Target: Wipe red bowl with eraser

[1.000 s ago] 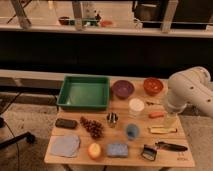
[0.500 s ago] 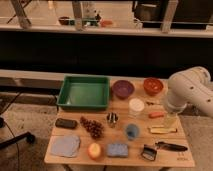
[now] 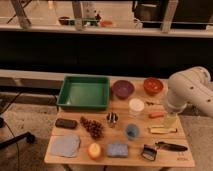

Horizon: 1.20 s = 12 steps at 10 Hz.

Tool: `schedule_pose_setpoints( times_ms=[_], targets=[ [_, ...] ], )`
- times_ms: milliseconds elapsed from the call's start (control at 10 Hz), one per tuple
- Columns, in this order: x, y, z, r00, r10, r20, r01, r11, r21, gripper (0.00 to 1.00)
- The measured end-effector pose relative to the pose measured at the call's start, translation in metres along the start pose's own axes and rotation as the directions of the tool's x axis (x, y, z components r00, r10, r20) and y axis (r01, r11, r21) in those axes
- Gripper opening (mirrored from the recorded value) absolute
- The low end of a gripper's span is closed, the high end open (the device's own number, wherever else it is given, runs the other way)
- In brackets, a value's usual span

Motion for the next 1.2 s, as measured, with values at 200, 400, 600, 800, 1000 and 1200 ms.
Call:
schedule_pose_setpoints(
  times_ms=[200, 400, 600, 800, 1000, 1200],
  targets=[
    [0.0, 0.0, 0.0, 1.0, 0.0, 0.0, 0.0, 1.0, 0.0, 0.8],
    [0.0, 0.0, 0.0, 1.0, 0.0, 0.0, 0.0, 1.0, 0.0, 0.8],
    [0.0, 0.0, 0.0, 1.0, 0.0, 0.0, 0.0, 1.0, 0.0, 0.8],
    [0.0, 0.0, 0.0, 1.0, 0.0, 0.0, 0.0, 1.0, 0.0, 0.8],
    [0.0, 0.0, 0.0001, 1.0, 0.0, 0.001, 0.0, 1.0, 0.0, 0.8],
    [-0.0053, 0.0045, 0.0027, 1.0, -0.009, 0.021, 0.01, 1.0, -0.011, 0.8]
  ],
)
